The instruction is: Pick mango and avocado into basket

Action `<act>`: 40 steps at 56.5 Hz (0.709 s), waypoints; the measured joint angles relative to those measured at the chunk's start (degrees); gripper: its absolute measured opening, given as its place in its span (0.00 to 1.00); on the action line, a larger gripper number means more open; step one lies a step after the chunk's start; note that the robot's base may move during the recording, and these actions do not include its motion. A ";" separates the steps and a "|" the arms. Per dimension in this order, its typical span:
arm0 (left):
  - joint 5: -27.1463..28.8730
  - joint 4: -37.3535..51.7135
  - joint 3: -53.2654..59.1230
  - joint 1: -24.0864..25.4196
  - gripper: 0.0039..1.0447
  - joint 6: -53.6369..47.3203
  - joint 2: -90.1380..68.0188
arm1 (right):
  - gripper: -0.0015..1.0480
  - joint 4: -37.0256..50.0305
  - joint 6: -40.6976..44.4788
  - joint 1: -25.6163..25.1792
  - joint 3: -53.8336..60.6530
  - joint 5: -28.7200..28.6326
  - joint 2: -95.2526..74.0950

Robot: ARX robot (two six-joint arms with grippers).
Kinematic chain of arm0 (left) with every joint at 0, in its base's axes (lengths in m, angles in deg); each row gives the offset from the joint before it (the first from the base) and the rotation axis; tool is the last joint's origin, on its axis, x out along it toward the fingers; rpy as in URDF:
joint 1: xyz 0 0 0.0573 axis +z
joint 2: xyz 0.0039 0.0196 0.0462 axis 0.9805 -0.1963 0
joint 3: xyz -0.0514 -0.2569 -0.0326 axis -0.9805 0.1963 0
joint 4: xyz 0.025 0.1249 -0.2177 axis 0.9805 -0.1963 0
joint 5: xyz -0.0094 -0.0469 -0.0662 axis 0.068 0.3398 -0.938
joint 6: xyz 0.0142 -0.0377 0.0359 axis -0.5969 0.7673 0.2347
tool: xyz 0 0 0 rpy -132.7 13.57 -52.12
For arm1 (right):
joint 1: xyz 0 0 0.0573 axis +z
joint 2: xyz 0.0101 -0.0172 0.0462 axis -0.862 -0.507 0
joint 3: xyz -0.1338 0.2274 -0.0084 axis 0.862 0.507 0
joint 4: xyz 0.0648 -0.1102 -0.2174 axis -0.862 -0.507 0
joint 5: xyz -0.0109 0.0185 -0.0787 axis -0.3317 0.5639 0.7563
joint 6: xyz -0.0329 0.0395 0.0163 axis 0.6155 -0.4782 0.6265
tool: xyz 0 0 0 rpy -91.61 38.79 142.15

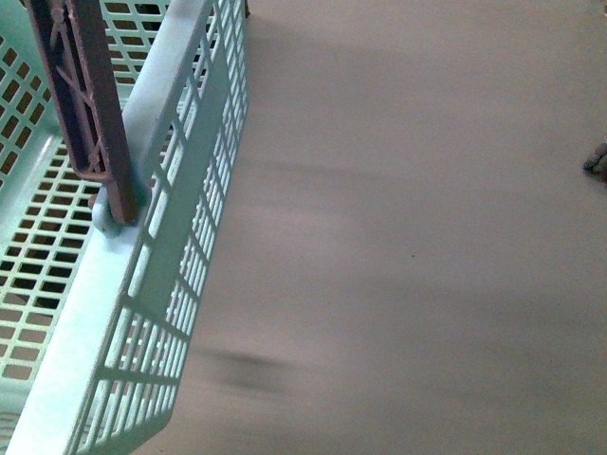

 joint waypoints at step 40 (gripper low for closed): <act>0.02 0.00 0.00 0.00 0.17 -0.02 0.00 | 0.92 0.00 0.00 0.00 0.00 0.00 0.00</act>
